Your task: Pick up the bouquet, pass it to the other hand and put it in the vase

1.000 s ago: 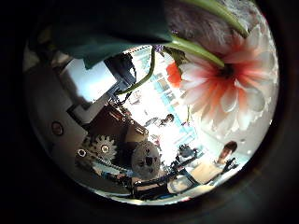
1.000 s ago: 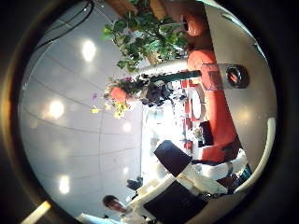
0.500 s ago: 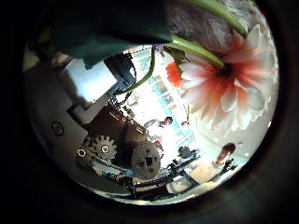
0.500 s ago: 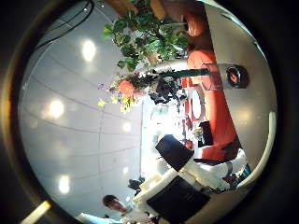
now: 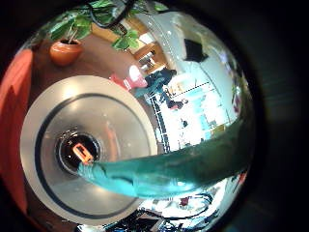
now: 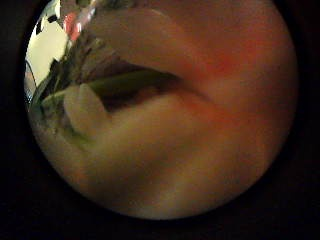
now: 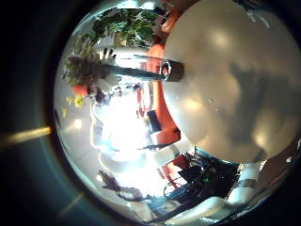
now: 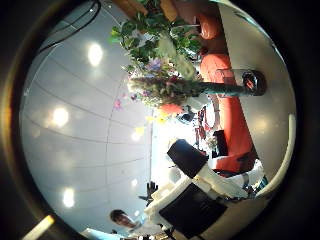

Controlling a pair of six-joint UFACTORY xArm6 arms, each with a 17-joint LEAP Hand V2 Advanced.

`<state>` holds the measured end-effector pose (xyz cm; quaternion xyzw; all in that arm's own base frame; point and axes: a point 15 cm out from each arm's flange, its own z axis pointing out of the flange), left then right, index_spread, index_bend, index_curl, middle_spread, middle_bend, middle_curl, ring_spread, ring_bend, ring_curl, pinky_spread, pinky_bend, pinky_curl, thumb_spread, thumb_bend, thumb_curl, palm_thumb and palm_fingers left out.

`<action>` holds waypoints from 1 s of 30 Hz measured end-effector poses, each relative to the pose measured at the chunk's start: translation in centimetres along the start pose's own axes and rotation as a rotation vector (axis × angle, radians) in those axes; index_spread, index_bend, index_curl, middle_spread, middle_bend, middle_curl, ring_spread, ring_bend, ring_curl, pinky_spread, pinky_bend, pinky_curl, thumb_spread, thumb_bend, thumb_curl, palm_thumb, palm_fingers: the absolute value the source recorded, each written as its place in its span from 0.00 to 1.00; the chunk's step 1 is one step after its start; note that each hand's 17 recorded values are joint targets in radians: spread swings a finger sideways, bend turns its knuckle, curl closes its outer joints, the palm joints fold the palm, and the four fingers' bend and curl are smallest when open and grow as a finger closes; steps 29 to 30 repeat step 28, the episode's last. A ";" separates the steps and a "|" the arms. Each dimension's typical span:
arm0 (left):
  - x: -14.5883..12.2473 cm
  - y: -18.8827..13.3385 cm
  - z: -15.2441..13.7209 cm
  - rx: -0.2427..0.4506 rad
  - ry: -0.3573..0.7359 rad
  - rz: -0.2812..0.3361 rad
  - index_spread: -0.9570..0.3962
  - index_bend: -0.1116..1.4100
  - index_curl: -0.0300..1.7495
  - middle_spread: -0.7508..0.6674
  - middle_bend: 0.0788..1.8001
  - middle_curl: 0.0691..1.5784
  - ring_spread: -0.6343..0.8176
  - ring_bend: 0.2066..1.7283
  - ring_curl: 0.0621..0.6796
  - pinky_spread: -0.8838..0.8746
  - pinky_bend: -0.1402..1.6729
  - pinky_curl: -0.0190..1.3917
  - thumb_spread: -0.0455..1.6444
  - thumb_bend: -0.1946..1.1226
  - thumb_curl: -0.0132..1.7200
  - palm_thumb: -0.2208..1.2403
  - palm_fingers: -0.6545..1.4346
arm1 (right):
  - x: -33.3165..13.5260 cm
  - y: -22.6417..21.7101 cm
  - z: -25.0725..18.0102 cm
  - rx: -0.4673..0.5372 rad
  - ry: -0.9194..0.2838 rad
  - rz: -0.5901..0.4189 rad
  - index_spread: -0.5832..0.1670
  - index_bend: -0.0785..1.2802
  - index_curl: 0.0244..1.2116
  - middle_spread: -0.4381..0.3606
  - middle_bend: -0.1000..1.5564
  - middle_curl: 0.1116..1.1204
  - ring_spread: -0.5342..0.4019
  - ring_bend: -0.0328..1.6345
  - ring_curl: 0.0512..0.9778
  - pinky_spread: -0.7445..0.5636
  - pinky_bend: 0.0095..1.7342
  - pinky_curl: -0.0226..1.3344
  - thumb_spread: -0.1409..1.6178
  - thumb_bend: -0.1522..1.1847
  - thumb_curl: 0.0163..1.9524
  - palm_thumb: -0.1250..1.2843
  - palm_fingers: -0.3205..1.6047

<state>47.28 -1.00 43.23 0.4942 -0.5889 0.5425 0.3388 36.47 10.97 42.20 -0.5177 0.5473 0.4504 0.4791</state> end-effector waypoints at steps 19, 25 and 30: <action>8.1 6.0 -7.7 0.136 -0.053 0.044 0.83 0.15 0.19 0.95 0.05 0.15 0.88 0.19 0.16 0.85 0.17 0.29 0.51 0.12 0.21 0.16 0.23 | 0.5 1.1 0.3 -0.061 -0.013 -0.050 0.39 0.19 0.25 0.56 0.19 0.23 0.77 0.33 0.18 0.93 0.30 0.20 0.69 0.10 0.22 0.50 0.31; 8.9 10.9 -5.0 0.097 -0.111 0.008 0.83 0.16 0.17 0.94 0.05 0.13 0.87 0.17 0.16 0.85 0.17 0.26 0.51 0.12 0.21 0.17 0.25 | 2.2 2.7 -0.5 -0.132 0.076 -0.108 0.39 0.18 0.25 0.58 0.19 0.23 0.77 0.32 0.18 0.93 0.30 0.20 0.69 0.10 0.22 0.51 0.31; 8.8 12.9 -3.8 0.082 -0.140 -0.010 0.83 0.17 0.17 0.93 0.05 0.12 0.87 0.16 0.16 0.84 0.18 0.24 0.52 0.12 0.21 0.17 0.25 | 3.1 3.8 -1.3 -0.150 0.135 -0.117 0.39 0.19 0.25 0.58 0.19 0.24 0.77 0.32 0.17 0.93 0.30 0.20 0.69 0.10 0.22 0.51 0.32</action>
